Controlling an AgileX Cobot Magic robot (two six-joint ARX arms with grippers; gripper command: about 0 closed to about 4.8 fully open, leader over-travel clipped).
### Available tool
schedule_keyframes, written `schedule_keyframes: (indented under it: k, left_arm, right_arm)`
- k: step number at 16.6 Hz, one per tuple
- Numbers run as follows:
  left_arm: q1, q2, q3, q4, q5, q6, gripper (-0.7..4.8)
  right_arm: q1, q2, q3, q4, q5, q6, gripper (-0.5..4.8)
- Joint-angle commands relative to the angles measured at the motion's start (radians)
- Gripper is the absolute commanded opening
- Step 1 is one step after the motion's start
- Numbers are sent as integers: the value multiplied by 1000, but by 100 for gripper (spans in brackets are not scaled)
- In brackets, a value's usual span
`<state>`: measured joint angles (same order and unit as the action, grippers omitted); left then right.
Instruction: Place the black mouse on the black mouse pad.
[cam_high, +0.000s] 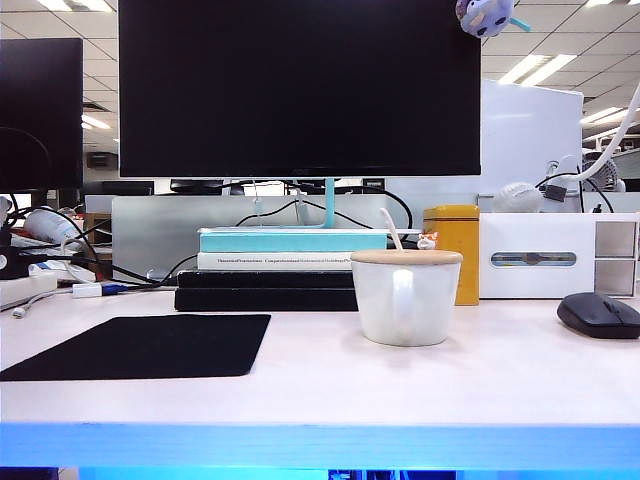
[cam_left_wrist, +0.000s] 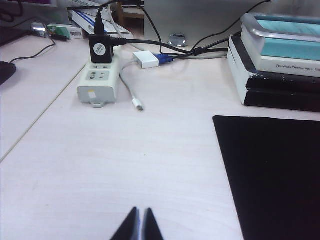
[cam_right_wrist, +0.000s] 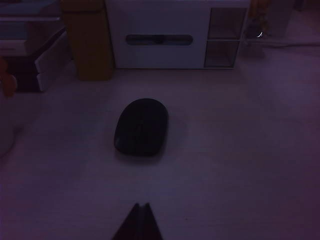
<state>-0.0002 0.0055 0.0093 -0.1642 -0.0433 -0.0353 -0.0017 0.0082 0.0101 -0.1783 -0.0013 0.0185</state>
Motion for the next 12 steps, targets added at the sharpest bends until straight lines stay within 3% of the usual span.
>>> schedule_keyframes:
  k: [1,7,10,12]
  left_arm:
    - [-3,-2,0,-13,2,0,25]
    - [-3,-2,0,-13,3,-18,25]
    - [-3,-2,9,43,3,-171,-5]
    - [-3,-2,49,54,2,-190,-5]
  right_arm:
    - [0,1,-6,-5,-2,4,-1]
    - [0,0,-6,6,-2,20,-1]
    - [0,0,-2,102,-5,176,-1]
    - [0,1,35,100,-5,274,-1]
